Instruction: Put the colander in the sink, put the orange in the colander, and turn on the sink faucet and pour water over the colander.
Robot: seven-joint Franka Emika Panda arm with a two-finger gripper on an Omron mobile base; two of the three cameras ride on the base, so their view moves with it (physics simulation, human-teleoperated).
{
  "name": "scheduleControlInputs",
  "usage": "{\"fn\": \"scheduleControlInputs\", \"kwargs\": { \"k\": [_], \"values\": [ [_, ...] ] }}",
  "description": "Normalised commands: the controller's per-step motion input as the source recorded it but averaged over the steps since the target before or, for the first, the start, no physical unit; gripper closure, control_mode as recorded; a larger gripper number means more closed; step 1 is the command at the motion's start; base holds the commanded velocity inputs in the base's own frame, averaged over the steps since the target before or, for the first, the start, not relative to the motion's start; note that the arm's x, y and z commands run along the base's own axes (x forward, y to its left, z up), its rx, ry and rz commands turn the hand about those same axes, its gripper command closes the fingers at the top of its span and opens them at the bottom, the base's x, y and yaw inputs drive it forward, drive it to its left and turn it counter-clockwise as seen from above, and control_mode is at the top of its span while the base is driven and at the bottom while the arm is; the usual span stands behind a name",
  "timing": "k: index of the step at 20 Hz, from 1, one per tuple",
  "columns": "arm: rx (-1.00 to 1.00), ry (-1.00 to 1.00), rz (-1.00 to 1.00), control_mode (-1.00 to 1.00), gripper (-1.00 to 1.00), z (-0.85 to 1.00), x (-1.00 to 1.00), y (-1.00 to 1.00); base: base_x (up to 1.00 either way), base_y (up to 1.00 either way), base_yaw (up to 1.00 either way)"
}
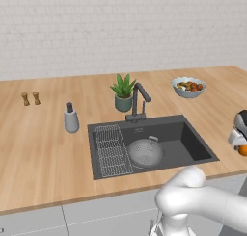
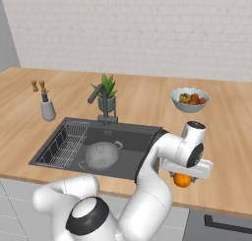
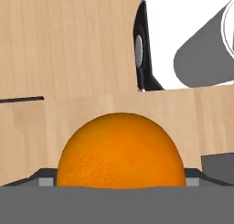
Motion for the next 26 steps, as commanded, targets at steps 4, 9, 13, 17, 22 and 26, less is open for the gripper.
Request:
{"fn": "scheduleControlInputs", "kwargs": {
  "k": [4, 9, 13, 17, 22, 26],
  "values": [
    [0.01, 0.0, 0.1, -1.0, 1.0, 0.36, 0.0, 0.56, 0.0, 0.0, 0.0],
    [0.07, -0.03, 0.02, -1.0, 1.0, 0.33, 0.0, 0.37, 0.0, 0.0, 0.0],
    [0.13, -0.07, 0.0, -1.0, 1.0, 0.29, 0.0, 0.18, 0.0, 0.0, 0.0],
    [0.15, 0.0, -0.02, -1.0, 1.0, 0.14, 0.0, 0.04, 0.0, 0.0, 0.0],
    [0.09, 0.01, -0.02, -1.0, 1.0, 0.0, 0.0, 0.53, 0.0, 0.0, 0.0],
    [0.12, 0.16, 0.01, -1.0, 1.0, -0.05, 0.0, 0.65, 0.0, 0.0, 0.0]
  ]
}}
